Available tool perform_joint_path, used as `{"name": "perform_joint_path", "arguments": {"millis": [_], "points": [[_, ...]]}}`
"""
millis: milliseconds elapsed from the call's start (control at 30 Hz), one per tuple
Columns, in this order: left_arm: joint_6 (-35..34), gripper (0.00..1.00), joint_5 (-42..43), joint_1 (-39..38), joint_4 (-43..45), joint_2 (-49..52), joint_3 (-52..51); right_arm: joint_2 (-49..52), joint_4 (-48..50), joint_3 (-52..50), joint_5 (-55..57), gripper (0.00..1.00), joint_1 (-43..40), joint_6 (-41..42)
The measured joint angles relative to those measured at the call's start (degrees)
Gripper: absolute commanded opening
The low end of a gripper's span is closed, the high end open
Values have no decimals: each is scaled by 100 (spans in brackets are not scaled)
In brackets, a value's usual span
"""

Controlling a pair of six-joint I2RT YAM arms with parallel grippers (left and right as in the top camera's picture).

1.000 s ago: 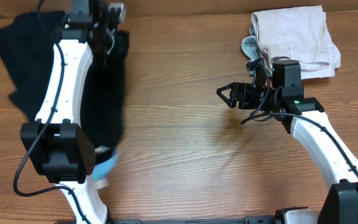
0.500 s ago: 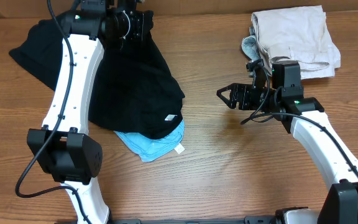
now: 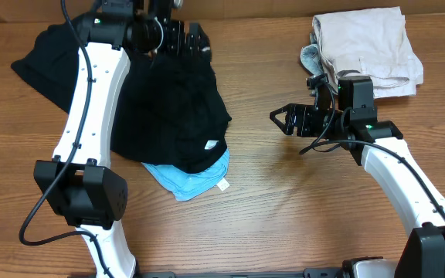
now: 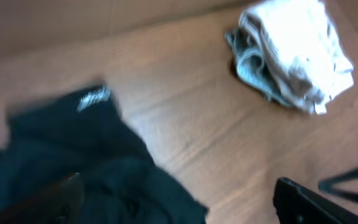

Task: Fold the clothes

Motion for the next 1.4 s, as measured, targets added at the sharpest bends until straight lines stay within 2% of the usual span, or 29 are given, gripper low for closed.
{"name": "perform_joint_path", "arguments": {"millis": [167, 333, 433, 633, 900, 1067, 1200, 1400], "points": [[0, 100, -452, 0, -1220, -9, -328, 2, -4, 0, 24, 82, 0, 0], [-2, 100, -920, 0, -1576, -7, -1628, 0, -15, 0, 76, 83, 0, -2], [-76, 100, -1014, -2, -1217, -4, -2487, 2, -15, 0, 83, 83, 0, 0], [-354, 100, -981, -17, 297, -4, -3954, 2, -15, 0, 122, 83, 0, 2], [-881, 100, -1235, -26, 1805, -619, -5093, 2, -15, 0, 127, 84, 0, -4], [-1132, 100, -1239, 114, 2356, -831, -5560, 2, -15, 0, 168, 84, 0, -2], [-1305, 100, -1257, 505, 2588, -883, -5702, 2, -20, 0, 229, 84, 0, 0], [-1357, 100, -1707, 1851, 2704, -894, -5755, 2, 2, 0, 317, 85, 0, -2]]}}
